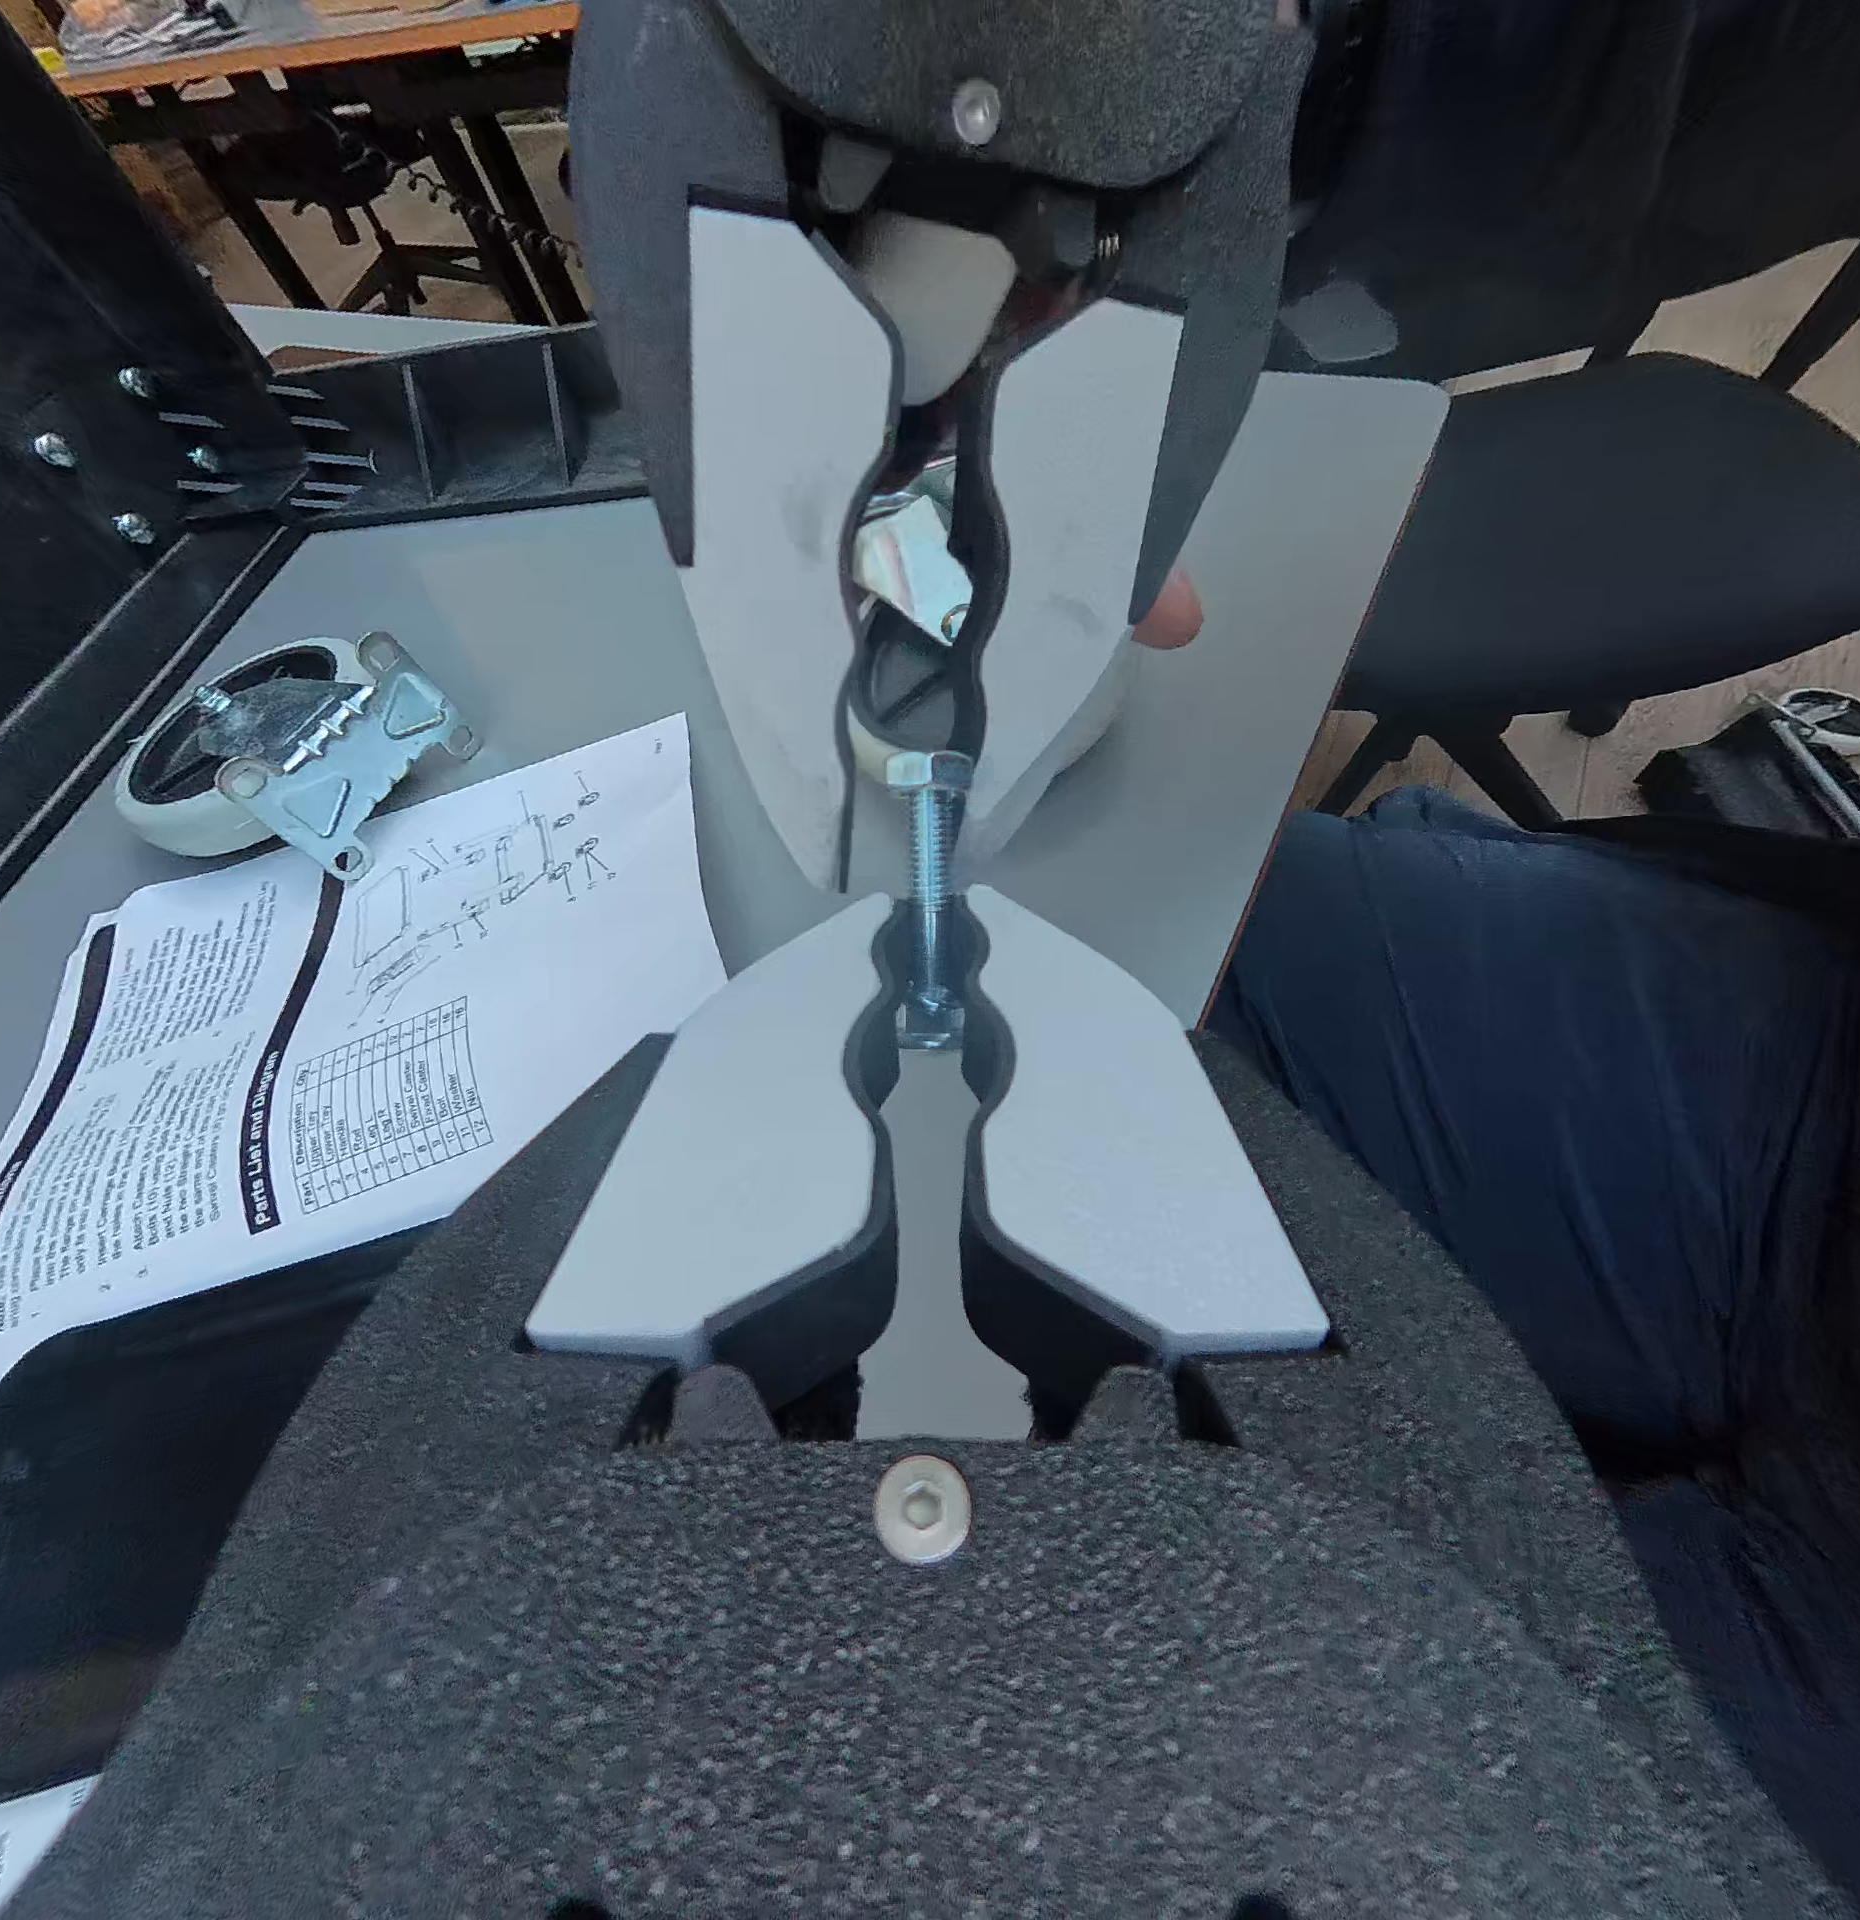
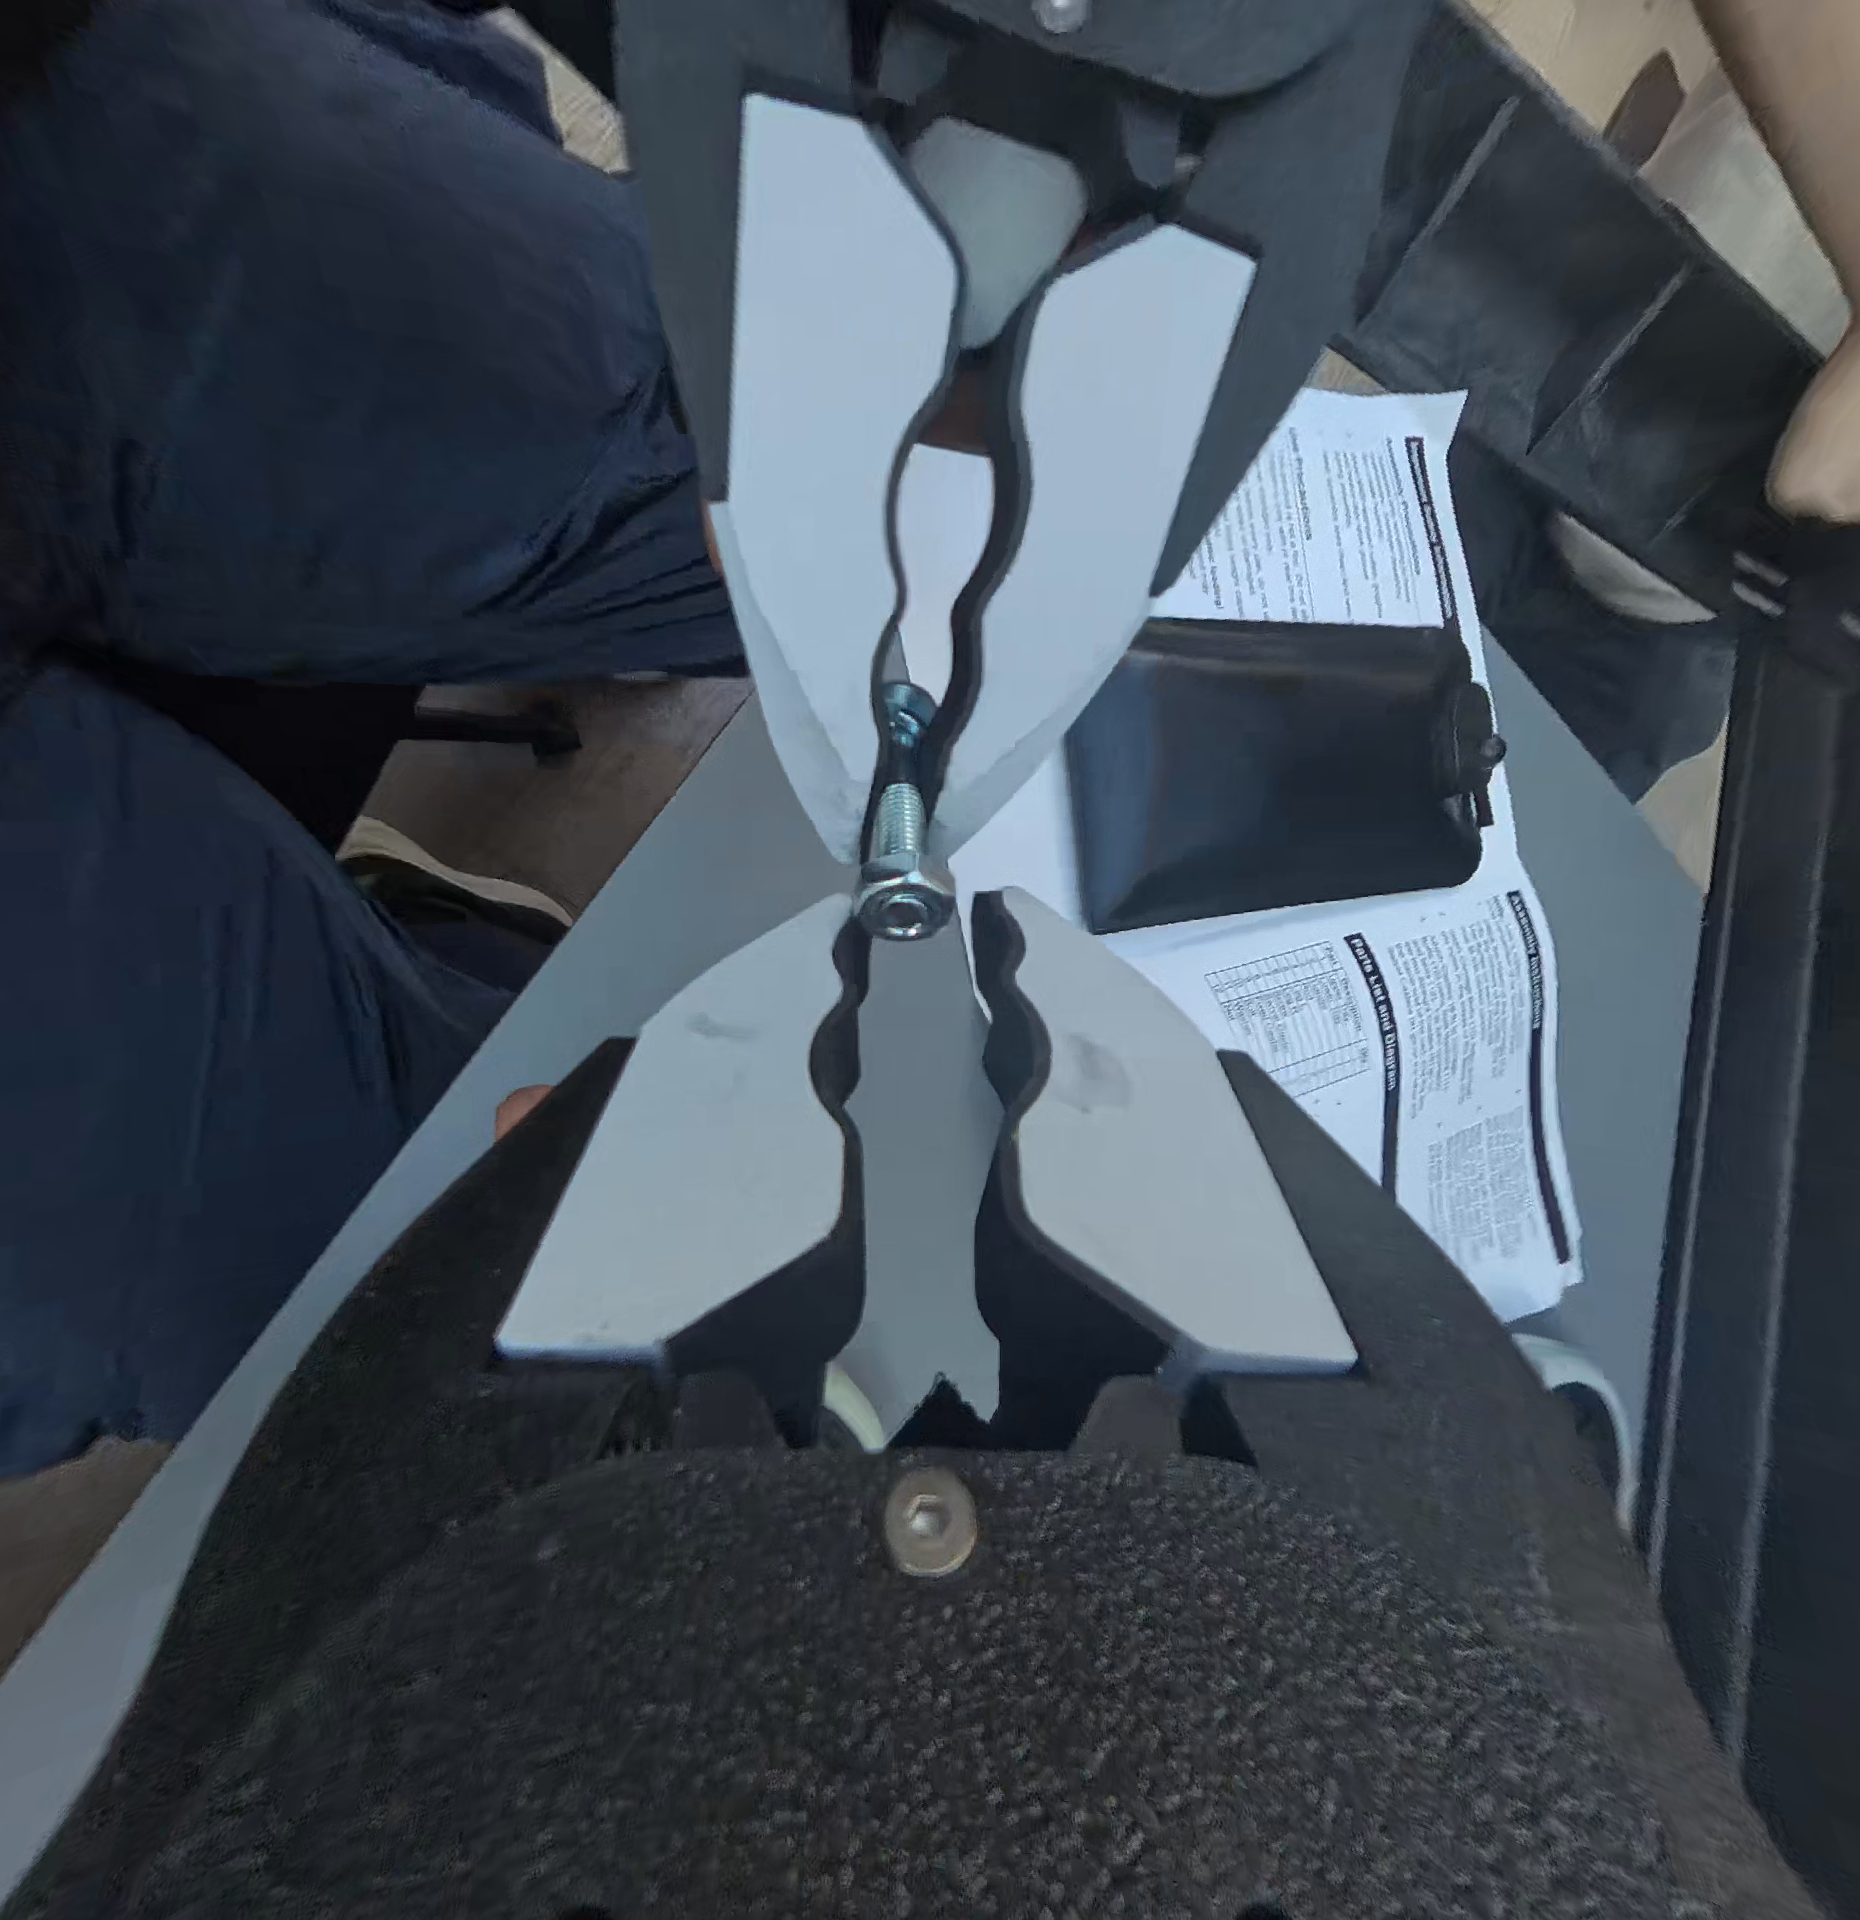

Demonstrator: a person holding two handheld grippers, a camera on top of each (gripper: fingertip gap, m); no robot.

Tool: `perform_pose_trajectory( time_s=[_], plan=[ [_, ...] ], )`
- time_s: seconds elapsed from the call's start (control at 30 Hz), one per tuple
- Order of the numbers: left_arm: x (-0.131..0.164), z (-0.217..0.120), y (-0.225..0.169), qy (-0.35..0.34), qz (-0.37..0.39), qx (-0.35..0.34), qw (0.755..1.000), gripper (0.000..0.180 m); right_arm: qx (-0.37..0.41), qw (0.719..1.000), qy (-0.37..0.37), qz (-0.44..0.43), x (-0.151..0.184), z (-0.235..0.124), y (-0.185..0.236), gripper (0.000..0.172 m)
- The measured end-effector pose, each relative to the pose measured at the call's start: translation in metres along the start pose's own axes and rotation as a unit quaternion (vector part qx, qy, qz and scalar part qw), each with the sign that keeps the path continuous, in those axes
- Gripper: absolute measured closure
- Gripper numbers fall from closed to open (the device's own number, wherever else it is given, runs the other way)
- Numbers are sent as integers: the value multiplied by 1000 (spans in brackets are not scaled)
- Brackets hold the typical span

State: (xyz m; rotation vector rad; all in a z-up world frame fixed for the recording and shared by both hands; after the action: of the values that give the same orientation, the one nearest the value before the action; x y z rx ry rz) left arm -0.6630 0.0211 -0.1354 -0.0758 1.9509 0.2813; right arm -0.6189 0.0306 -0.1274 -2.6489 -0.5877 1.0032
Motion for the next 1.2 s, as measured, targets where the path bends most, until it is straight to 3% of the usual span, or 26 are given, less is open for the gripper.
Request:
perform_pose_trajectory(
  time_s=[0.07,0.17,0.3,0.4,0.5,0.57,0.67,0.73,0.83,0.87,1.03,1.13,1.2],
  plan=[
    [6,3,4,15,18,-33,999,174,-3,996,-18,91,6,1,-5,137],
    [17,3,10,35,65,-94,993,174,-30,972,-67,222,12,5,-8,128],
    [34,2,8,42,90,-122,988,174,-39,957,-109,265,14,19,-8,135],
    [44,2,6,49,83,-123,988,174,-70,953,-135,263,9,30,-3,151],
    [52,-1,9,59,71,-110,990,174,-73,967,-119,212,7,39,-2,157],
    [54,-2,8,32,12,-67,997,174,-70,982,-106,144,5,40,-2,157],
    [51,-5,8,-29,-116,24,992,174,32,990,-89,-105,-1,36,-3,156],
    [51,-7,14,-45,-152,33,987,174,78,982,-68,-156,-1,35,-8,153],
    [56,-8,22,-12,-97,-20,995,174,28,998,-62,-6,8,36,-12,131],
    [56,-7,23,-4,-77,-35,996,174,18,996,-73,45,9,35,-15,131],
    [51,-6,25,20,19,-101,994,174,-57,961,-126,239,8,34,-21,130],
    [47,-5,23,28,60,-119,991,174,-91,951,-123,267,9,37,-16,158],
    [49,-3,21,40,59,-109,991,174,-85,967,-100,220,13,39,-13,158]
  ],
)
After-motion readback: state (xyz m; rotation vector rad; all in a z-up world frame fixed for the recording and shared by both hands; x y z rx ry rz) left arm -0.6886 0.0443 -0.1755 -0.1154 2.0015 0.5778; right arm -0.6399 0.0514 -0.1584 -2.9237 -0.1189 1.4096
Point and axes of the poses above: each gripper's, where its closed fingertips meet, z out along the fingers, x out of its underside, y = z × x across the jaws, the point moved 3 cm from there along -z, back along the fingers, and after that the axes turned 4 degrees about -y, right-handed, at the moved point
